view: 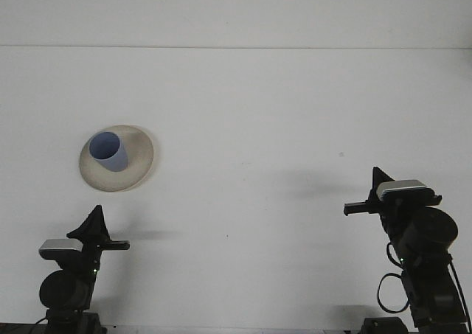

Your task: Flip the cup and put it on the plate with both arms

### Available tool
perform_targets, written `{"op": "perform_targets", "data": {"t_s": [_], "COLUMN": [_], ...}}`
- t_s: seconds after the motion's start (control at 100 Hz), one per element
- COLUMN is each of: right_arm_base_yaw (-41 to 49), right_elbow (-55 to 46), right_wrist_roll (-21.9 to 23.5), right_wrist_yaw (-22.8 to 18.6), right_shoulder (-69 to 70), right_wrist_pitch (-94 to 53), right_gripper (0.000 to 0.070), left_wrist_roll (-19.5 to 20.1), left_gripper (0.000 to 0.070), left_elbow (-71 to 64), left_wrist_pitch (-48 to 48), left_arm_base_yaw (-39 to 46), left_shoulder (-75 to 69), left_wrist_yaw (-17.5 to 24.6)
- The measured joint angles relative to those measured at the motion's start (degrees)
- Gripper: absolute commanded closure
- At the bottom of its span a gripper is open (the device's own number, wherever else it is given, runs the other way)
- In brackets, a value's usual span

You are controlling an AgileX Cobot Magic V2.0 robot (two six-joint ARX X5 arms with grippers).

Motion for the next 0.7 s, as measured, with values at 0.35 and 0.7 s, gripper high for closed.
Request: {"op": "perform_targets", "data": {"t_s": [0.35,0.7], "right_arm_base_yaw": [0.00,-0.35], "right_elbow": [-3.74,-22.18], "right_wrist_roll": [0.00,-0.11], "right_wrist_yaw": [0.02,-0.02], "right_shoulder": [-8.22,-25.94], "right_wrist_pitch": [3.13,14.51], "right_gripper": [0.0695,0.0695], "left_wrist_roll": [0.00,-0.02], "left_gripper": [0.0689,0.0689], "left_elbow": [0.00,0.00], "left_wrist_pitch": [0.00,0.00], "left_arm_base_yaw": [0.00,0.00], "left_shoulder": [0.00,0.00], "left_wrist_yaw": [0.00,0.00]}}
